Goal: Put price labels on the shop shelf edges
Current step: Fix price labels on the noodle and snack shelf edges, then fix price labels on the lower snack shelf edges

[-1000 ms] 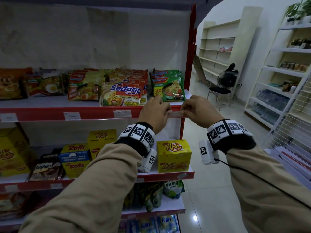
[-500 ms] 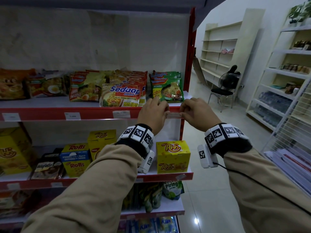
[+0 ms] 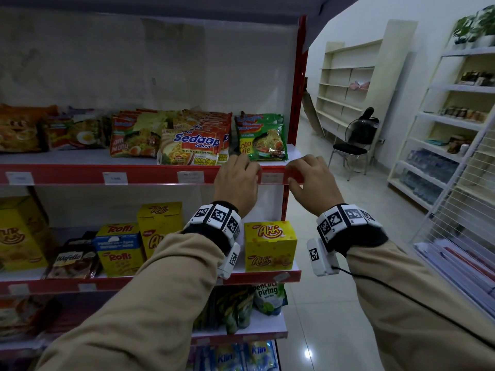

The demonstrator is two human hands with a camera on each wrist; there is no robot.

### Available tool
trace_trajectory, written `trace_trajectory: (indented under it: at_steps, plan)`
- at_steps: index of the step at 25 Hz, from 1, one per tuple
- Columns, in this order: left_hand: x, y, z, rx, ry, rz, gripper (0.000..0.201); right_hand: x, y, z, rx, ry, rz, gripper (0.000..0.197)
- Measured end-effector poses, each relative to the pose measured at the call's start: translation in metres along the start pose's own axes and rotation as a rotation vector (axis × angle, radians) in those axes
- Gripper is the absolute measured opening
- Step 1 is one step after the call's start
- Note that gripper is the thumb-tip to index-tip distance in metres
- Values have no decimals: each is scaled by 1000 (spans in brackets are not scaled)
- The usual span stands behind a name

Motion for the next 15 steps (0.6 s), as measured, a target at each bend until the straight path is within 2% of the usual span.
trace_trajectory:
  at_steps: [8, 12, 15]
  plan:
    - [3, -6, 11, 57, -145, -92, 41, 4, -8, 5, 85, -62, 61, 39]
    - [6, -7, 17, 127, -177, -165, 40, 8, -11, 10, 152, -78, 66, 47]
    - [9, -11, 25, 124, -195, -158, 44, 12, -15, 17, 174, -77, 53, 46]
Point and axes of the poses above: each hand's wrist, its own z-axis away from the middle knuckle, its own x-axis out of the palm, y = z × x, the point moved 10 cm from there along -z, towards the middle knuckle, and after that the axes turned 12 degrees about -x, right-handed, at the moved point
